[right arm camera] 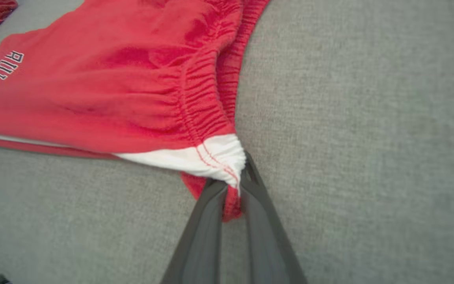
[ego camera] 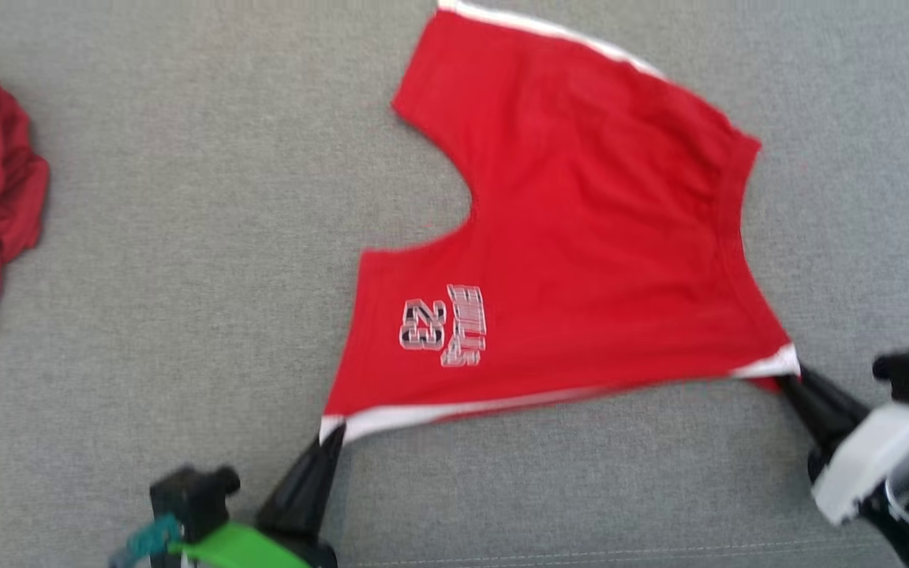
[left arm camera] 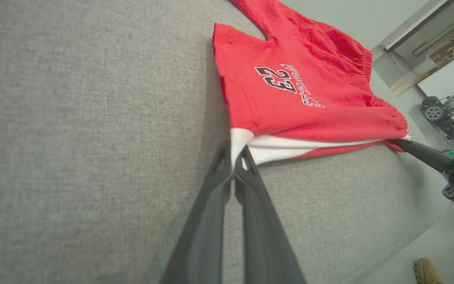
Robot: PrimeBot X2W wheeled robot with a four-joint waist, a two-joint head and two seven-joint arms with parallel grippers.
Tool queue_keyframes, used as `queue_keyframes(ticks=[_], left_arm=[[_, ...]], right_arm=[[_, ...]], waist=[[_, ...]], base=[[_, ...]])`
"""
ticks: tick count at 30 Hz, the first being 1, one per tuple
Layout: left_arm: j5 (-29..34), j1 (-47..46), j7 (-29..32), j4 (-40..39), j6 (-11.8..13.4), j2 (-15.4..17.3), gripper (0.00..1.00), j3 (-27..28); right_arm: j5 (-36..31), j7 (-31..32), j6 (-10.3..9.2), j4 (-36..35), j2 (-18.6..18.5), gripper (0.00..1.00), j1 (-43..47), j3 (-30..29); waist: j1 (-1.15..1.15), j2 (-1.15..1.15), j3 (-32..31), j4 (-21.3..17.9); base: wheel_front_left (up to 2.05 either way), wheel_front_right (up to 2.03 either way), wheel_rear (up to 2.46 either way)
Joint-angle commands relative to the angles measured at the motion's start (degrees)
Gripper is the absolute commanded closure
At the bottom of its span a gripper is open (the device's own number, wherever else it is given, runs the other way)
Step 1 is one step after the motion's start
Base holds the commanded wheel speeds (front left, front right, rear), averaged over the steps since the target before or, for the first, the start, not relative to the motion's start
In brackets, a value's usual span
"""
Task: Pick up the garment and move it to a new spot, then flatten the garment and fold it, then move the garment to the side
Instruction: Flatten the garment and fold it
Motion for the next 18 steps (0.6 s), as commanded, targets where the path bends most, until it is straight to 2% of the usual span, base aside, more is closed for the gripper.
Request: queue_keyframes(ticks=[1, 5, 9, 14, 18], left_arm=[[-0.78, 2.21, -0.64, -0.26, 1.91, 1.59, 1.0, 2.05], [-1.52, 11.68, -0.7, -8.97, 6.7, 2.83, 1.0, 4.41], [-2.02, 15.98, 0.21, -18.5, 9.74, 5.48, 1.0, 5.77], [-3.25, 13.84, 4.99, -28.99, 12.12, 11.47, 1.0, 9.72], [-7.09, 9.61, 11.85, -36.46, 12.91, 17.26, 1.0, 14.59]], right_arm=[[0.94, 0.19, -1.03, 1.25, -2.3, 1.0, 3.18, -0.98], [3.18, 0.92, -1.11, -2.58, -4.41, 1.0, 12.52, -5.35], [2.3, 1.53, -1.08, -10.42, -3.87, 1.0, 17.82, -11.43], [0.44, 4.25, -0.72, -24.57, 0.77, 1.0, 17.9, -16.72], [2.77, 9.05, -0.62, -33.24, 3.94, 1.0, 14.94, -15.9]], waist=[[0.0, 0.0, -2.56, 1.44], [0.0, 0.0, -1.72, 0.57], [0.0, 0.0, 1.41, -2.51], [0.0, 0.0, 5.32, -7.1], [0.0, 0.0, 7.94, -10.1]], base=[[0.0, 0.0, 0.0], [0.0, 0.0, 0.0], [0.0, 0.0, 0.0], [0.0, 0.0, 0.0], [0.0, 0.0, 0.0]])
